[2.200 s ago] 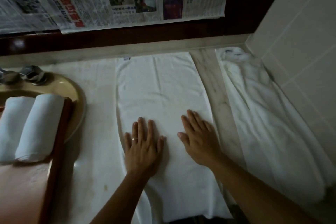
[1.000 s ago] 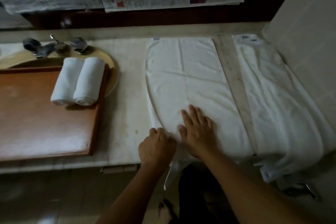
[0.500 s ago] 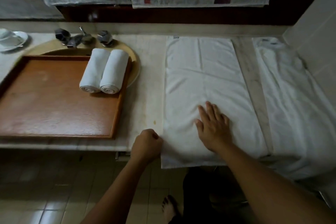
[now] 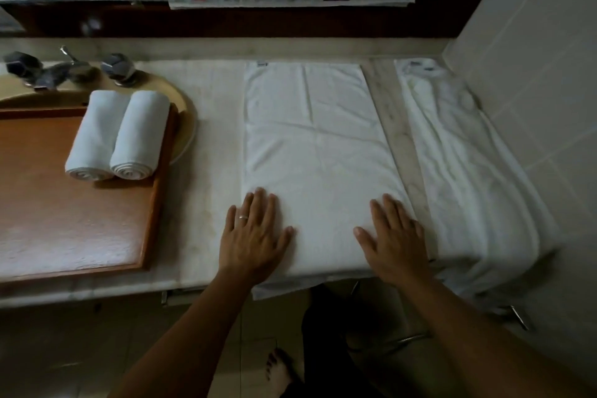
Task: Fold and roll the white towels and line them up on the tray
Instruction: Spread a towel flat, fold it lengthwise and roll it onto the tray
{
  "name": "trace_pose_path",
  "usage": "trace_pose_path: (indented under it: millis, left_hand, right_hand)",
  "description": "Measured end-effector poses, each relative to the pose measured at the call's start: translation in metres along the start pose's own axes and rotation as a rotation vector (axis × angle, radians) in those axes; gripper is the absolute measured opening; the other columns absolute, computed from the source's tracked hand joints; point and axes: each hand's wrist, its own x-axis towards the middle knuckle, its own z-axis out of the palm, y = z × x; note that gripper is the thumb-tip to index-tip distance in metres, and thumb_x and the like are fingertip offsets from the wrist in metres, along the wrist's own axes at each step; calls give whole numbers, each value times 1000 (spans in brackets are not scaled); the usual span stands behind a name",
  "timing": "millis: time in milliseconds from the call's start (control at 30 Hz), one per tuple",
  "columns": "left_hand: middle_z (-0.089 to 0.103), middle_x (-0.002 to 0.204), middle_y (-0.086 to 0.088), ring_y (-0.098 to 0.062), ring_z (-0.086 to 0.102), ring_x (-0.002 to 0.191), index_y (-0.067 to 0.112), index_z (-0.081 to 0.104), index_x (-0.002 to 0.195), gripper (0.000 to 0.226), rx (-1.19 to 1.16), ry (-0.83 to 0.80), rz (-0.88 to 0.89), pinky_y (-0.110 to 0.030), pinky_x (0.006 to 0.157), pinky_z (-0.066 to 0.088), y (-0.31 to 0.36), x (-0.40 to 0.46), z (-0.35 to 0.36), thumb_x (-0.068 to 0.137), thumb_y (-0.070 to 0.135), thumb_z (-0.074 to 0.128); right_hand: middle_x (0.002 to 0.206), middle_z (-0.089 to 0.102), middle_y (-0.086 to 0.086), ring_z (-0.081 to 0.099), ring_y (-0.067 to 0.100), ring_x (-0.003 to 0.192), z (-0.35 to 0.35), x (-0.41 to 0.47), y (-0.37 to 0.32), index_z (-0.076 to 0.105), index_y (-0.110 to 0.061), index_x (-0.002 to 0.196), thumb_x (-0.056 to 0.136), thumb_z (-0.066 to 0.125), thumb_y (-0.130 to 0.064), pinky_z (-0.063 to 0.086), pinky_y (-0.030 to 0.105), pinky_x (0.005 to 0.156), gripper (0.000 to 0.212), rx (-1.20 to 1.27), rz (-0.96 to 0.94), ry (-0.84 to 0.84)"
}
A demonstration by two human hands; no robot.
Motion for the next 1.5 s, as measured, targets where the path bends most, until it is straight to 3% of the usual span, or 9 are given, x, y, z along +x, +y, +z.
trace_pose_path:
  millis: [167,333,567,667,800,967,1167,1333,1500]
  left_hand:
    - [24,161,-12,-31,24,148,21,19,157,77,21,14,17,-46,118,23,9,21,-18,95,67,16]
    - [55,113,-8,-28,56,96,19,55,119,58,157,96,17,-41,81,43,11,45,-36,95,65,28]
    - [8,167,-9,-30,12,153,25,11,159,73,13,4,54,-47,120,20,18,134,-40,98,65,16]
    - [-1,168,-7,-28,3,154,27,3,160,76,40,-72,-57,-46,121,12,7,151,-31,97,68,9]
    - [45,146,-16,-36,44,131,16,43,145,74,51,89,-124,-48,104,36,16,176,-42,93,65,20]
    - [-4,167,-8,-28,-2,154,29,-1,159,76,-32,-16,-157,-47,123,9,9,243,-40,96,70,12]
    - [5,167,-14,-31,7,153,21,11,159,79,-13,20,-270,-47,122,13,14,274,-52,96,68,12]
    - [-13,166,-9,-26,-9,154,31,-4,159,80,-44,0,-219,-44,124,-1,-3,313,-48,93,73,10]
    - [-7,167,-13,-30,-3,154,25,3,160,79,-15,-33,-216,-46,123,5,-4,328,-51,96,70,16]
  right_hand:
    - [162,25,6,27,29,145,-7,9,-11,37,-24,150,93,29,-63,31,50,108,69,0,-75,-34]
    - [123,58,8,54,30,104,-27,33,-15,64,-18,115,90,35,-58,43,42,84,55,-59,-129,58]
    - [166,1,1,6,23,152,-23,126,-30,16,-32,156,98,23,-63,18,48,118,67,67,-220,-78]
    - [165,14,0,17,24,149,-13,141,-14,26,-31,154,95,23,-65,24,49,113,68,10,-126,-31]
    - [144,48,8,48,30,123,-28,179,-19,59,-19,128,92,32,-54,40,46,93,57,41,-150,99]
    - [166,-3,1,2,23,152,-32,261,-20,11,-31,157,98,18,-62,16,49,116,67,64,-254,-74]
    - [160,27,9,29,31,142,-39,307,-18,41,-20,145,93,27,-57,31,50,108,65,25,-203,13]
    - [166,-8,-1,-5,21,152,-35,369,-20,6,-35,157,97,19,-66,7,47,119,69,65,-306,-88]
    - [166,-9,-6,-7,17,152,-33,403,-3,6,-34,157,96,20,-67,7,48,119,70,58,-239,-141]
